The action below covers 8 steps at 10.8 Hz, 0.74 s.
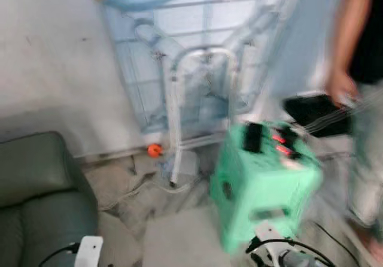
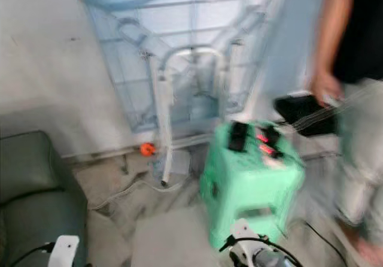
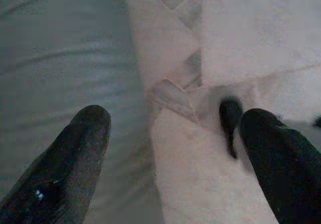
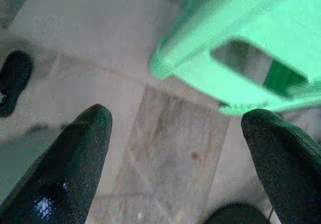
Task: Move the pillow to the sofa
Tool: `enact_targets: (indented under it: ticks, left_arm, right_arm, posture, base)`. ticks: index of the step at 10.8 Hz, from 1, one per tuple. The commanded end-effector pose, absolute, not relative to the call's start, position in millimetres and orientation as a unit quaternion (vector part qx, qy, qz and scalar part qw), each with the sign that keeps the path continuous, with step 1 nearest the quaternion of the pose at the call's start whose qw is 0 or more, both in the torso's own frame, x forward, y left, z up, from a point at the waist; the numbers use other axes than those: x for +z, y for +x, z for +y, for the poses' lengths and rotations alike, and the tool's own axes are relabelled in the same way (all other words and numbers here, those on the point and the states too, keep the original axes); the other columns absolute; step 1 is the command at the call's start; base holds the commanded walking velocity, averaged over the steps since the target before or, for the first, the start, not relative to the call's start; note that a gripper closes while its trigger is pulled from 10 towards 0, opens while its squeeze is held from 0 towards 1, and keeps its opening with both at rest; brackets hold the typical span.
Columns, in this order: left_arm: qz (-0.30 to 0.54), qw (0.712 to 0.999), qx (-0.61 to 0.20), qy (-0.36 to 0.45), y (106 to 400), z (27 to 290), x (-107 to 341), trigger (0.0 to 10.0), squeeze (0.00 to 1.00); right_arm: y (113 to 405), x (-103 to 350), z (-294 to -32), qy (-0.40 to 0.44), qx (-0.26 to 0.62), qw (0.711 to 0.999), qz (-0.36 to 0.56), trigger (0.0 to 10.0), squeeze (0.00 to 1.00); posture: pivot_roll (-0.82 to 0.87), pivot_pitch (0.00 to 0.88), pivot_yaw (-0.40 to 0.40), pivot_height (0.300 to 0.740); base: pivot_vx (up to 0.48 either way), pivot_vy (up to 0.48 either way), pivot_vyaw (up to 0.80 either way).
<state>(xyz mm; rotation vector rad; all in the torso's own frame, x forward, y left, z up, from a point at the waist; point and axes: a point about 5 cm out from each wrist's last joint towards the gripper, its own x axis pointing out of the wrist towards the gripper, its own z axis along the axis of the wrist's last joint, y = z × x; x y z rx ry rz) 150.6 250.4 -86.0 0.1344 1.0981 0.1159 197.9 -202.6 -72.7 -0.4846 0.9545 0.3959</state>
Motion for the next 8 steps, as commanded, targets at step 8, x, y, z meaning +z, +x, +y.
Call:
enact_targets:
  ticks: [8]
  left_arm:
    - [0.550,0.826,0.074,0.097,136.0,268.4,-86.3,10.0,0.00]
  right_arm:
    - [202.1,-71.5,-201.3,-0.226,0.171,0.844,0.455,10.0,0.00]
  posture:
    - [-0.13,0.000,0.031,0.740]
  base:
    - [0.000,0.000,0.00]
